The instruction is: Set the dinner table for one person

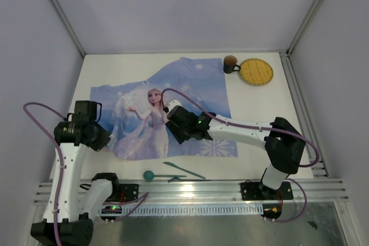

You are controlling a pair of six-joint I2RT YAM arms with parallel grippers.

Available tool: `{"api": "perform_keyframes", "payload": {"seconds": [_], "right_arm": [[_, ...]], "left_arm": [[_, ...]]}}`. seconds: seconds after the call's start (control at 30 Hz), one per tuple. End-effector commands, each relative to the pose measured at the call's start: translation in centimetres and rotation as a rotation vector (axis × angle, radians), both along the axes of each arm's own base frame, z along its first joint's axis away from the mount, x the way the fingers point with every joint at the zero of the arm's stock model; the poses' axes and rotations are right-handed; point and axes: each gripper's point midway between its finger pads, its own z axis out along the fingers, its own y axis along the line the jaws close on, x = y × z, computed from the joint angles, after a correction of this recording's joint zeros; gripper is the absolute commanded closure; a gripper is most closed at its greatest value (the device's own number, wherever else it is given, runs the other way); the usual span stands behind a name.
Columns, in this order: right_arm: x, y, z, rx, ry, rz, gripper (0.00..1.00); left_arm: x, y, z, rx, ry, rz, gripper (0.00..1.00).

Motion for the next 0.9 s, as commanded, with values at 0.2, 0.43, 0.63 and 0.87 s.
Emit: {"api": "perform_keyframes", "payload": {"seconds": [0.2,0.43,0.63,0.87], "right_arm": [[0.7,1.5,1.6,0.066,-0.031,0.032,0.41],[-0.2,0.2,0.4,0.045,-0.007,0.045,0.41],[-0.9,-1.1,-0.1,0.031,0.002,0.038,0.41],[-1.2,-1.9,-0.1,0.033,0.005,0.024,0.41]], "left_arm": [[-9.0,2.3,-1.4,0.039,0.055,0.459,1.0],[-8.2,4.8,-1.1,0.219,0.181,0.412,0.72],[-7.0,5.8,0.1,0.285,0.201,0.393,0.35],[-5.1,6.8,-0.4,0.332,0.139,0.416,0.35]]}}
